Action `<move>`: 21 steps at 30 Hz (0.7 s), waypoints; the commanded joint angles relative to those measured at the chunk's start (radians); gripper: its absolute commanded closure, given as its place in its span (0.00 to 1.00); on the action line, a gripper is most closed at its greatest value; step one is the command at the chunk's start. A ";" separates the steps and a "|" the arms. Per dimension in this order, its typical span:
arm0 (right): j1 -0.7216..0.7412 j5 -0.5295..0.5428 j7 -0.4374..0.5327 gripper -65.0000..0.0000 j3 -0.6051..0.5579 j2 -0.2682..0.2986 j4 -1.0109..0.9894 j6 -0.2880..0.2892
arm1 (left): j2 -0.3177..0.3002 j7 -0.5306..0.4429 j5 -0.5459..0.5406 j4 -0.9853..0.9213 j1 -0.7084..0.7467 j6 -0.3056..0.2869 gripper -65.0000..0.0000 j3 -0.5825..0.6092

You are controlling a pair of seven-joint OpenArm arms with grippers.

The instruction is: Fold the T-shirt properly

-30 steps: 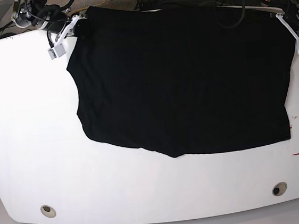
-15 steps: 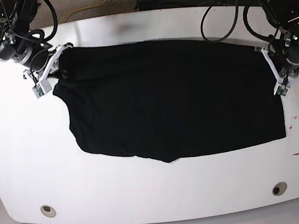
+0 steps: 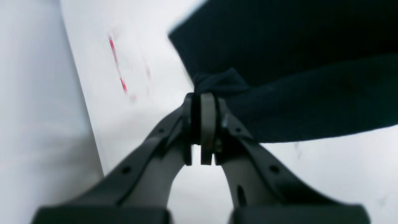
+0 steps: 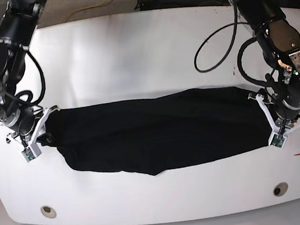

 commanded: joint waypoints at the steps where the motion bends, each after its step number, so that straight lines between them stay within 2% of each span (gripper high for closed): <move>1: 0.084 0.011 0.025 1.00 -0.020 0.046 -0.049 -0.004 | -0.009 -0.016 -0.001 0.015 -0.103 -0.001 0.99 -0.001; 10: 0.490 0.011 0.025 1.00 -0.207 0.152 -0.279 -0.003 | -0.020 -0.016 0.001 -0.025 -0.394 -0.001 0.99 -0.003; 18: 0.903 0.017 0.025 1.00 -0.422 0.209 -0.414 0.002 | -0.095 -0.005 0.001 -0.073 -0.722 -0.001 0.99 -0.001; 21: 1.000 0.019 -0.004 1.00 -0.465 0.215 -0.432 0.002 | -0.120 0.007 -0.008 -0.136 -0.837 -0.001 0.99 -0.001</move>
